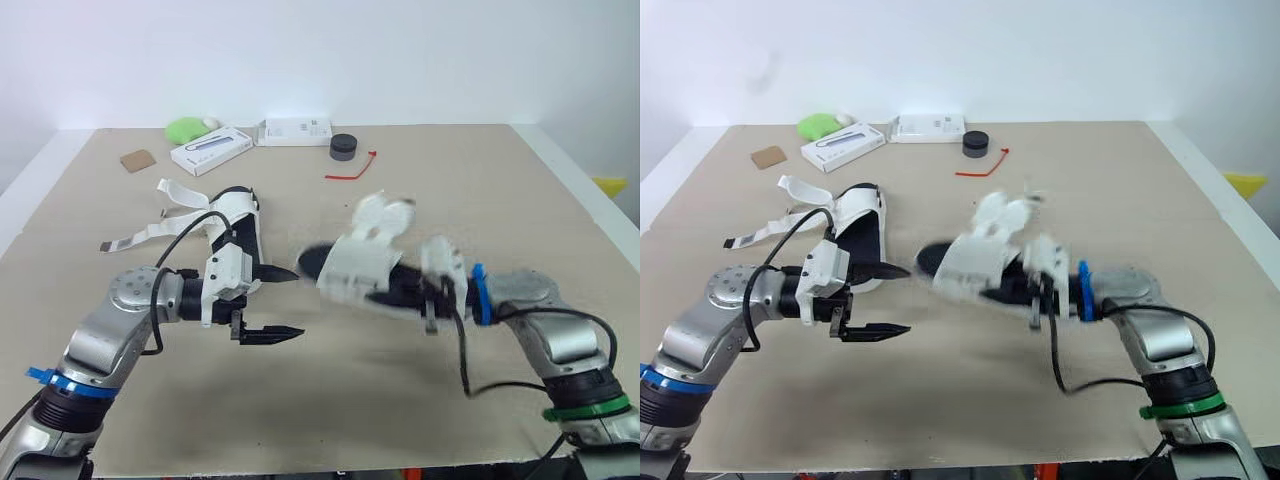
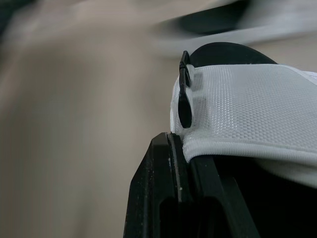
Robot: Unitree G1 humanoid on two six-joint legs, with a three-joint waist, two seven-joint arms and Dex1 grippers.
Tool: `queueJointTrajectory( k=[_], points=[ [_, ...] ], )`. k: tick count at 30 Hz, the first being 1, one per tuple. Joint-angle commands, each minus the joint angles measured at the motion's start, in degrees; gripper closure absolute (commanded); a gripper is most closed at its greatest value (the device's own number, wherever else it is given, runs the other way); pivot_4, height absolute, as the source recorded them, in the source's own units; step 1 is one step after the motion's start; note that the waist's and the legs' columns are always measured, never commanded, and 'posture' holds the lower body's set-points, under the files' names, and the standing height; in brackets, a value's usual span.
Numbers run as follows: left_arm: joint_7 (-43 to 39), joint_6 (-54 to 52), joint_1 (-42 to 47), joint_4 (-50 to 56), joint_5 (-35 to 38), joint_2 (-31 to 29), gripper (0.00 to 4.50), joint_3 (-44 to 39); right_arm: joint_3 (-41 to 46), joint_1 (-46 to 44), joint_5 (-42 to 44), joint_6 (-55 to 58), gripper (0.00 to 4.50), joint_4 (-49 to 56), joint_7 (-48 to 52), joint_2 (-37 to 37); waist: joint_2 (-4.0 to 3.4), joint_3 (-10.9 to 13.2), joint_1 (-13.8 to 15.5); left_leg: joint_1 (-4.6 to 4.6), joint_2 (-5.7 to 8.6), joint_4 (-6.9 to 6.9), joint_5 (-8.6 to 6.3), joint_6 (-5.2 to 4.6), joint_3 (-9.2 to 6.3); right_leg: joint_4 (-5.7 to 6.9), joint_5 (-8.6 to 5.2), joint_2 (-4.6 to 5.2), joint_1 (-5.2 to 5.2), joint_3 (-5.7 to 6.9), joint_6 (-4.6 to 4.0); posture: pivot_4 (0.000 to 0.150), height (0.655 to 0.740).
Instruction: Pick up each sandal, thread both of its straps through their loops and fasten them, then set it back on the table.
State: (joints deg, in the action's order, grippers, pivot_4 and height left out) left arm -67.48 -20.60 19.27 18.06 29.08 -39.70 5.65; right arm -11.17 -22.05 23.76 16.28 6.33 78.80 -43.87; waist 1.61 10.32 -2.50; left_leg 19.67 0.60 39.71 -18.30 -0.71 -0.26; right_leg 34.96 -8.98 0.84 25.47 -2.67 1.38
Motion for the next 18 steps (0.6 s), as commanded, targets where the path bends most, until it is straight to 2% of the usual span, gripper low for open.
queueJointTrajectory(
  k=[1, 10, 18],
  points=[
    [0.1, -0.4, -1.5, 3.1, 1.7, -1.1, 0.0, -2.3, -0.4, -3.8, -1.0, -7.5, 4.48, -1.1, 8.1, -1.4, 0.02, 0.0, -0.1, -0.01, 0.02, 0.02, 0.0, 0.0, 0.03, 0.0, 0.01, 0.03, 0.0, -0.01, 0.01, 0.15, 0.74],
    [2.5, -0.4, -8.9, 8.2, 2.4, -2.2, 0.0, -5.3, -0.7, -5.8, -0.7, -7.3, 4.48, -2.7, 8.3, -0.2, 0.07, 0.0, 0.1, -0.03, -0.01, 0.08, -0.03, 0.06, -0.06, 0.07, -0.03, 0.03, -0.01, 0.05, -0.07, 0.15, 0.74],
    [3.4, 0.0, -11.9, 9.1, 2.3, -2.4, 0.0, -5.7, -0.3, -1.7, 3.3, -1.7, 4.48, 4.6, 8.7, -1.6, 0.07, 0.0, 0.2, -0.04, 0.01, 0.08, -0.05, 0.09, -0.07, 0.08, -0.03, 0.07, -0.02, 0.07, -0.07, 0.15, 0.74]
  ],
)
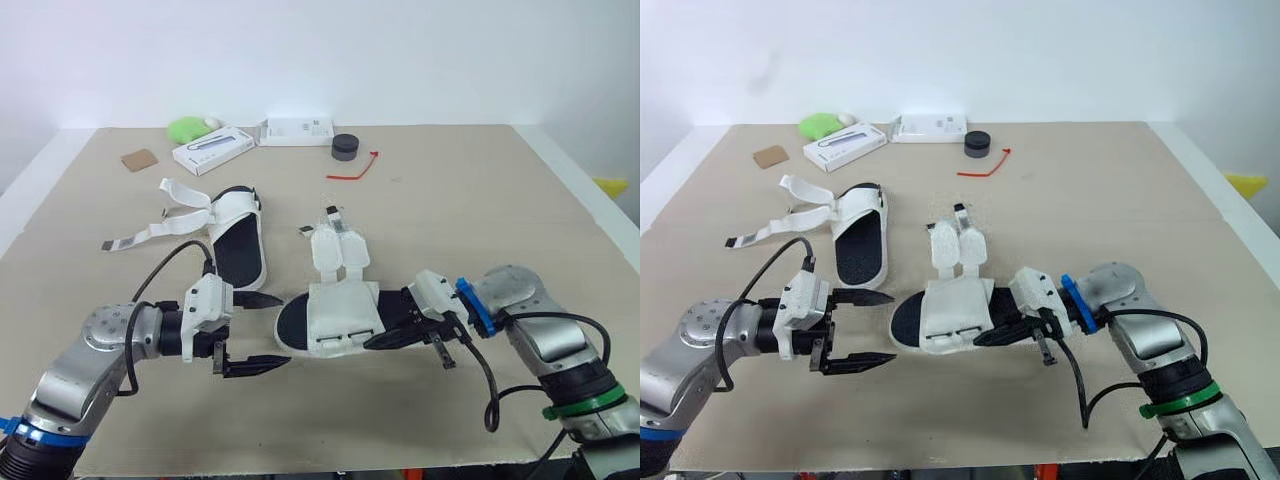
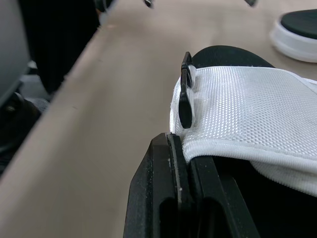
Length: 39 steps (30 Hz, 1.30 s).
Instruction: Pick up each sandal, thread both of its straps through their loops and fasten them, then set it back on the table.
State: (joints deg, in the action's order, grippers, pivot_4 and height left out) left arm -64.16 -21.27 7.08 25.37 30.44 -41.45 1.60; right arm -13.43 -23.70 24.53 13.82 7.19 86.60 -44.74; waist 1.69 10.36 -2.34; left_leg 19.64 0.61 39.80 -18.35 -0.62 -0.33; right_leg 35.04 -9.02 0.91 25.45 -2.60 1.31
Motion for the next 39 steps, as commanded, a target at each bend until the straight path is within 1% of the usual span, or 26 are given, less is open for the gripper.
queueJointTrajectory(
  k=[1, 13, 15, 16, 20, 21, 22, 23, 24, 27, 31, 37, 39],
  points=[
    [0.1, 0.6, 0.4, 1.7, 1.1, -0.7, 0.0, -1.7, 1.8, 0.0, 2.5, 1.0, 4.48, 4.0, 0.8, -0.6, 0.0, 0.0, 0.0, -0.01, 0.0, 0.0, 0.0, 0.0, 0.01, 0.0, 0.0, 0.0, 0.0, 0.0, 0.01, 0.15, 0.74],
    [-1.1, 1.1, 1.1, 0.9, 0.5, -1.0, 0.0, -0.8, 0.6, 1.0, 1.2, 0.0, 4.48, 2.0, 1.3, 0.3, 0.0, 0.0, 0.0, -0.03, -0.01, 0.0, 0.0, 0.0, 0.03, 0.01, 0.0, -0.03, -0.01, -0.01, 0.0, 0.15, 0.74],
    [-1.1, 1.1, 1.1, 1.0, 0.3, -0.9, 0.0, -0.5, 0.7, 0.9, 1.4, 0.3, 3.75, 1.9, 1.3, 0.3, 0.0, 0.0, 0.0, -0.03, -0.01, 0.0, 0.0, 0.0, 0.03, 0.01, 0.0, -0.03, -0.01, -0.01, 0.0, 0.15, 0.74],
    [-1.1, 1.1, 1.2, 1.0, 0.3, -0.8, 0.0, -0.4, 0.6, 0.9, 1.5, 0.8, 3.5, 1.9, 1.5, 0.1, 0.0, 0.0, 0.0, -0.03, -0.01, 0.0, 0.0, 0.0, 0.03, 0.01, 0.0, -0.03, -0.01, -0.01, 0.0, 0.15, 0.74],
    [-1.2, 1.1, 1.2, 1.0, 0.0, -0.8, 0.0, -0.2, 1.2, 0.8, 1.5, 0.2, 1.59, 1.7, 2.2, -0.3, 0.0, 0.0, 0.0, -0.04, -0.02, 0.0, 0.0, 0.0, 0.03, 0.01, 0.0, -0.04, -0.01, -0.01, 0.0, 0.15, 0.74],
    [-1.3, 1.2, 1.2, 0.9, -0.1, -0.8, 0.0, -0.2, 1.6, 0.9, 2.0, 1.0, 1.19, 1.9, 2.7, -1.0, 0.0, 0.0, 0.0, -0.04, -0.02, 0.0, 0.0, 0.0, 0.03, 0.02, 0.0, -0.04, -0.01, -0.01, 0.0, 0.15, 0.74],
    [-1.4, 1.2, 1.2, 0.9, -0.1, -0.9, 0.0, -0.2, 1.9, 1.1, 2.3, 1.4, 0.59, 2.0, 2.9, -1.6, 0.0, 0.0, 0.0, -0.05, -0.02, 0.0, 0.0, 0.0, 0.03, 0.03, 0.0, -0.04, -0.01, -0.01, -0.01, 0.15, 0.74],
    [-1.5, 1.2, 1.1, 0.8, -0.2, -0.9, 0.0, -0.2, 2.4, 1.3, 2.8, 1.7, 0.15, 2.2, 3.2, -2.2, 0.0, 0.0, 0.0, -0.05, -0.02, 0.0, 0.0, 0.0, 0.03, 0.03, 0.0, -0.04, -0.02, -0.01, -0.01, 0.15, 0.74],
    [-1.5, 1.2, 1.1, 0.7, -0.2, -0.9, 0.0, -0.2, 2.8, 1.6, 3.4, 2.3, 0.05, 2.4, 3.4, -2.9, 0.0, 0.0, 0.0, -0.05, -0.01, 0.0, 0.0, 0.0, 0.03, 0.03, 0.0, -0.03, -0.02, -0.01, -0.01, 0.15, 0.74],
    [-1.7, 1.1, 1.4, 0.2, -0.1, -0.9, 0.0, -0.3, 4.9, 2.8, 5.4, 3.8, 0.05, 2.6, 3.9, -5.4, 0.0, 0.0, 0.0, -0.05, -0.01, 0.0, 0.0, 0.0, 0.03, 0.02, 0.0, -0.03, -0.03, -0.01, 0.0, 0.15, 0.74],
    [-1.8, 1.1, 2.4, -0.7, -0.3, -0.6, 0.0, 0.1, 6.5, 4.1, 4.9, 3.0, 0.05, 1.0, 3.5, -7.5, 0.0, 0.0, 0.1, -0.05, 0.0, 0.0, 0.0, 0.0, 0.04, 0.02, -0.01, -0.03, -0.03, -0.02, 0.02, 0.15, 0.74],
    [-2.3, 1.5, 4.0, -2.9, -0.5, -0.4, 0.0, 0.2, 8.5, 3.5, 4.6, 2.8, 0.05, -2.2, 0.5, -6.3, 0.01, 0.0, 0.0, -0.15, -0.02, 0.0, 0.0, 0.0, 0.1, 0.04, 0.0, -0.07, -0.09, -0.05, 0.01, 0.15, 0.74],
    [-1.9, 2.5, 5.3, -4.9, -1.9, -0.3, 0.0, 0.2, 9.1, 2.8, 4.8, 2.9, 0.05, -3.6, -0.3, -5.4, 0.01, 0.0, 0.1, -0.15, -0.02, 0.0, 0.0, 0.0, 0.11, 0.04, 0.0, -0.07, -0.08, -0.06, 0.01, 0.15, 0.74]
  ],
)
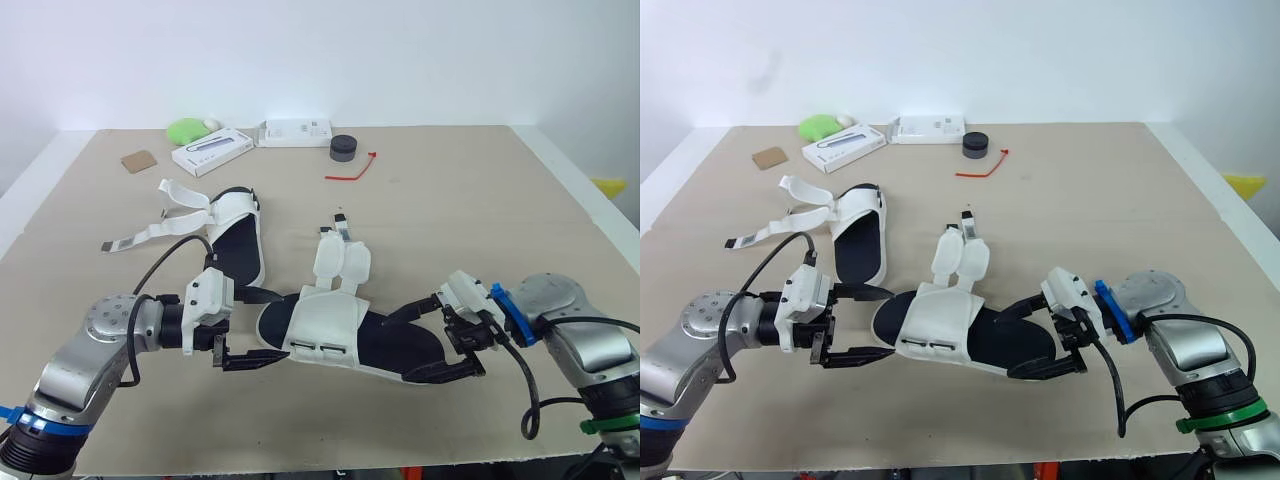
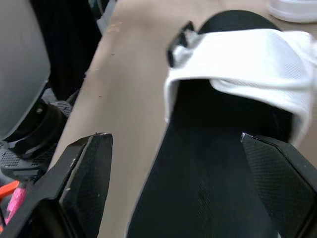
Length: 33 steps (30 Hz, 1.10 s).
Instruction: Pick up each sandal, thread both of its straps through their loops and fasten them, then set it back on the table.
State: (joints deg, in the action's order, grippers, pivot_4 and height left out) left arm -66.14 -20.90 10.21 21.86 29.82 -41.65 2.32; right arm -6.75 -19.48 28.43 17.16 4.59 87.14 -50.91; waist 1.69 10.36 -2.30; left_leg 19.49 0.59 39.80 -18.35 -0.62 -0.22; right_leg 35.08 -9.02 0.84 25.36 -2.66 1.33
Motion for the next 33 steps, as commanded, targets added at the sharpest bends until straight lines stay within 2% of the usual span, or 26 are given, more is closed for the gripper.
queueJointTrajectory(
  k=[1, 3, 4, 6, 7, 10, 12, 14, 16, 18, 23, 27, 30, 32, 33],
  points=[
    [0.5, 2.4, 3.0, -2.4, -1.8, 0.1, 0.0, -0.5, 2.9, -1.8, 1.1, 0.0, 0.05, -1.5, -1.3, 1.2, 0.01, 0.0, 0.0, 0.0, 0.0, 0.0, 0.0, 0.0, -0.01, 0.0, 0.0, 0.0, -0.01, 0.01, 0.0, 0.15, 0.74],
    [1.0, 2.3, 4.4, -3.5, -1.7, 0.6, 0.0, -0.7, 3.4, -2.2, 1.5, 0.0, 0.57, -2.0, -1.6, 2.0, 0.01, 0.0, 0.1, 0.0, 0.01, 0.01, 0.0, 0.0, -0.01, 0.0, 0.02, 0.01, -0.02, 0.0, 0.0, 0.15, 0.74],
    [0.8, 3.1, 4.8, -3.8, -2.2, 0.6, 0.0, -0.5, 3.6, -2.5, 1.9, 0.7, 1.01, -2.2, -1.6, 2.2, 0.01, 0.0, 0.0, 0.0, 0.01, 0.01, 0.0, 0.0, -0.01, 0.0, 0.02, 0.01, -0.02, 0.0, 0.0, 0.15, 0.74],
    [0.0, 4.5, 5.4, -4.7, -3.3, 0.4, 0.0, 0.2, 3.8, -3.0, 2.1, 1.4, 1.45, -2.4, -1.7, 2.6, 0.01, 0.0, 0.0, 0.01, 0.01, 0.01, 0.0, 0.0, 0.0, -0.01, 0.01, 0.01, -0.01, -0.02, 0.0, 0.15, 0.74],
    [-0.6, 5.0, 5.9, -5.4, -3.7, 0.4, 0.0, 0.7, 3.8, -3.3, 2.1, 1.5, 2.14, -2.4, -1.8, 2.9, 0.01, 0.0, 0.0, 0.02, 0.01, 0.0, -0.01, 0.0, 0.0, -0.01, 0.01, 0.01, 0.0, -0.03, 0.0, 0.15, 0.74],
    [-2.5, 6.8, 7.3, -7.7, -5.1, 0.6, 0.88, 2.4, 4.2, -4.3, 2.2, 2.1, 3.48, -2.0, -2.5, 3.8, 0.01, 0.0, 0.1, 0.03, 0.03, 0.01, -0.02, 0.0, -0.01, -0.01, 0.01, 0.03, 0.0, -0.02, -0.01, 0.15, 0.74],
    [-3.1, 8.6, 7.9, -9.2, -6.4, 1.0, 1.92, 3.5, 4.4, -5.0, 2.4, 2.7, 4.5, -1.4, -3.5, 4.5, 0.01, 0.0, 0.1, 0.03, 0.03, 0.01, -0.02, 0.0, -0.01, -0.02, 0.01, 0.04, 0.0, -0.03, 0.0, 0.15, 0.74],
    [-3.4, 9.3, 8.4, -10.4, -7.2, 1.5, 2.87, 4.5, 4.7, -5.6, 3.1, 3.9, 4.5, -0.8, -4.7, 5.2, 0.01, 0.0, 0.1, 0.03, 0.03, 0.01, -0.02, 0.0, -0.01, -0.01, 0.01, 0.04, -0.01, -0.02, 0.0, 0.15, 0.74],
    [-3.9, 9.8, 9.0, -11.4, -7.7, 1.8, 3.55, 5.1, 4.9, -5.9, 3.4, 4.4, 4.5, -0.5, -5.2, 5.5, 0.01, 0.0, 0.1, 0.03, 0.03, 0.01, -0.02, 0.0, -0.02, -0.01, 0.01, 0.04, 0.0, -0.03, 0.0, 0.15, 0.74],
    [-4.4, 11.0, 10.7, -13.9, -9.2, 2.4, 4.47, 6.1, 5.0, -6.2, 3.3, 4.3, 4.5, -0.4, -5.7, 5.8, 0.01, 0.0, 0.1, 0.05, 0.03, 0.01, -0.02, 0.0, -0.02, -0.01, 0.02, 0.04, 0.0, -0.03, -0.01, 0.15, 0.74],
    [-6.8, 14.1, 15.1, -19.9, -12.9, 2.6, 4.47, 8.9, 5.5, -7.9, 3.5, 5.0, 4.5, -0.4, -9.0, 7.6, 0.01, 0.0, 0.2, 0.03, 0.02, 0.03, -0.01, 0.0, 0.0, -0.01, 0.05, 0.02, -0.01, -0.03, 0.01, 0.15, 0.74],
    [-8.5, 15.9, 15.3, -21.7, -14.9, 2.4, 4.47, 10.7, 6.9, -10.4, 6.5, 12.1, 4.5, -0.5, -14.2, 9.5, 0.0, 0.0, 0.1, 0.05, 0.01, 0.02, -0.02, 0.0, 0.02, 0.0, 0.13, 0.0, 0.02, -0.06, -0.14, 0.15, 0.74],
    [-8.8, 16.8, 14.7, -21.8, -15.5, 2.6, 4.5, 11.3, 7.9, -12.1, 9.4, 18.9, 3.52, -0.6, -17.4, 10.2, 0.01, 0.0, 0.2, 0.11, 0.03, 0.03, -0.02, 0.0, -0.02, -0.01, 0.22, 0.04, 0.04, -0.04, -0.28, 0.15, 0.74],
    [-8.9, 17.1, 14.6, -22.0, -15.7, 2.8, 4.5, 11.5, 8.1, -13.1, 11.0, 24.0, 2.7, -0.6, -19.4, 9.9, 0.01, 0.0, 0.3, 0.12, 0.04, 0.03, -0.02, -0.01, -0.05, -0.02, 0.23, 0.07, 0.04, -0.03, -0.29, 0.15, 0.74],
    [-8.8, 17.3, 14.6, -22.1, -15.9, 2.9, 4.5, 11.6, 8.0, -13.6, 11.5, 26.8, 2.11, -0.6, -20.3, 9.4, 0.01, 0.0, 0.4, 0.13, 0.05, 0.03, -0.02, -0.01, -0.05, -0.02, 0.23, 0.08, 0.04, -0.02, -0.3, 0.15, 0.74]
  ],
)
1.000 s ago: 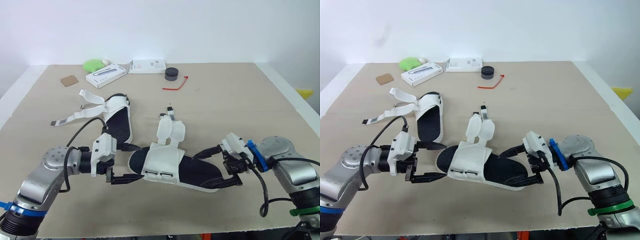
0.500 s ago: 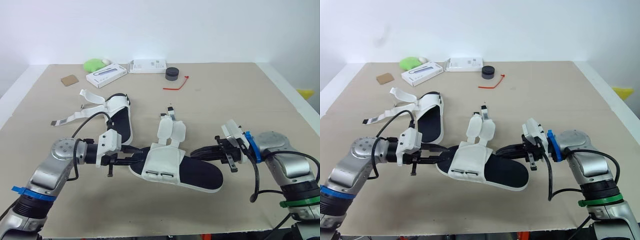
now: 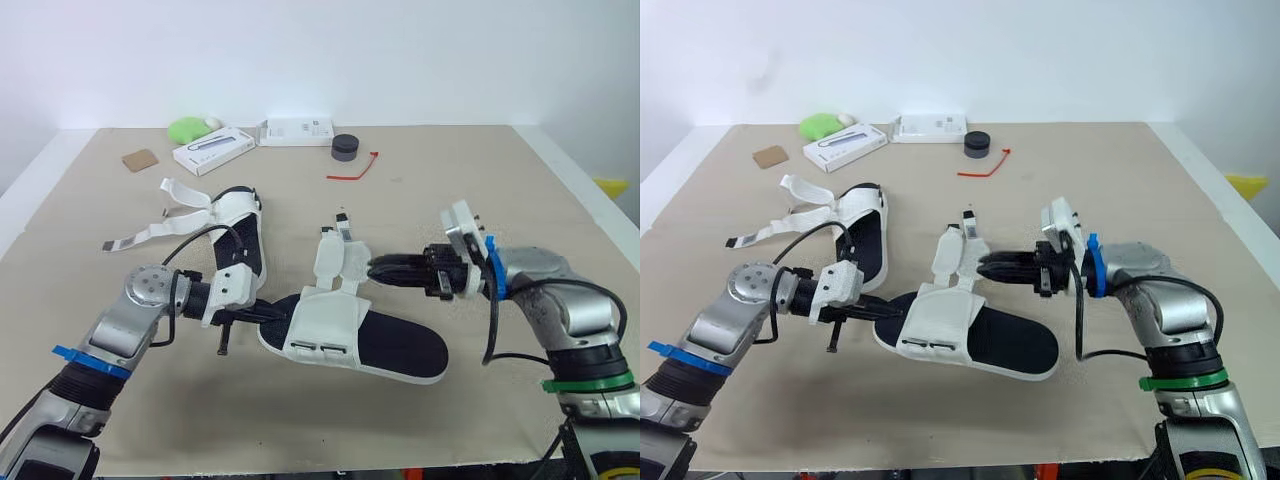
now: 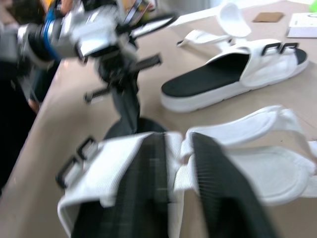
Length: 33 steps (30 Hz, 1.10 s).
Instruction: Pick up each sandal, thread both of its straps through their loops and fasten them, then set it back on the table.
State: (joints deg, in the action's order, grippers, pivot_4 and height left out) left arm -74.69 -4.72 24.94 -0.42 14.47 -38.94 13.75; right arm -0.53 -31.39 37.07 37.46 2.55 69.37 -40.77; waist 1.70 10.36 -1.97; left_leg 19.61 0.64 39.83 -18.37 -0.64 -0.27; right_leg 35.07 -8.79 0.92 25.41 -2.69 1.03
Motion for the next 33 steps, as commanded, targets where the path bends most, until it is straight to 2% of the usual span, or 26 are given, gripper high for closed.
queueJointTrajectory(
  k=[1, 2, 4, 5, 10, 18, 27, 33],
  points=[
    [-0.3, 1.4, 0.0, 0.0, -0.9, 0.3, 4.5, 0.4, 1.5, -2.2, 3.1, 9.4, 1.62, 1.3, -3.6, -1.2, 0.0, 0.0, 0.0, 0.0, 0.0, 0.0, 0.0, 0.0, 0.0, 0.0, 0.0, 0.0, 0.0, 0.0, 0.0, 0.15, 0.74],
    [-0.3, 1.5, 0.0, -0.1, -1.1, 0.5, 4.5, 0.5, 1.4, -3.0, 3.3, 12.4, 1.24, 0.8, -4.9, -1.5, 0.0, 0.0, 0.1, 0.01, 0.0, 0.0, 0.0, -0.01, 0.0, 0.0, 0.0, 0.0, 0.0, 0.0, 0.0, 0.15, 0.74],
    [-0.3, 1.7, 0.1, -0.2, -1.4, 0.8, 4.5, 0.7, 1.6, -4.7, 4.2, 19.4, 0.18, -0.5, -8.2, -1.4, 0.0, 0.0, 0.1, 0.01, 0.0, 0.0, 0.0, -0.01, 0.01, 0.0, 0.0, 0.0, 0.01, 0.0, 0.0, 0.15, 0.74],
    [-0.3, 1.7, 0.1, -0.2, -1.4, 1.0, 4.5, 0.8, 2.0, -5.9, 5.1, 23.7, 0.03, -1.5, -9.9, -1.1, 0.0, 0.0, 0.1, 0.0, 0.01, 0.0, 0.0, -0.01, 0.03, 0.0, 0.0, 0.0, 0.01, -0.02, 0.01, 0.15, 0.74],
    [-0.4, 1.7, -0.2, 0.1, -1.5, 1.4, 4.5, 0.8, 6.6, -13.5, 5.6, 39.4, 0.03, -10.7, -22.1, 4.5, 0.0, 0.0, -0.1, 0.05, -0.02, 0.01, 0.0, -0.01, 0.06, 0.0, 0.02, -0.03, 0.0, -0.04, -0.01, 0.15, 0.74],
    [-0.3, 1.8, -0.4, 0.2, -1.3, 1.4, 4.5, 0.5, 15.0, -20.6, 5.3, 51.0, 0.03, -23.7, -30.6, 9.9, -0.02, 0.0, -0.1, 0.11, -0.02, 0.0, -0.07, -0.13, 0.01, -0.03, 0.04, -0.02, 0.05, -0.01, -0.04, 0.15, 0.74],
    [0.0, 2.6, -1.1, 0.6, -1.4, 1.1, 4.5, 0.3, 21.9, -28.5, 1.5, 49.3, 0.03, -39.7, -38.8, 16.7, -0.03, 0.0, -0.6, 0.12, -0.01, 0.0, -0.09, -0.16, 0.03, -0.04, 0.07, -0.01, 0.05, -0.04, 0.0, 0.15, 0.74],
    [0.4, 2.7, -1.2, 0.9, -1.4, 1.2, 4.5, 0.4, 24.5, -30.9, -0.3, 45.5, 0.03, -48.0, -41.7, 18.3, -0.03, 0.0, -0.6, 0.18, 0.0, 0.0, -0.09, -0.17, 0.01, -0.05, 0.09, 0.02, 0.07, -0.03, 0.02, 0.15, 0.74]
  ],
)
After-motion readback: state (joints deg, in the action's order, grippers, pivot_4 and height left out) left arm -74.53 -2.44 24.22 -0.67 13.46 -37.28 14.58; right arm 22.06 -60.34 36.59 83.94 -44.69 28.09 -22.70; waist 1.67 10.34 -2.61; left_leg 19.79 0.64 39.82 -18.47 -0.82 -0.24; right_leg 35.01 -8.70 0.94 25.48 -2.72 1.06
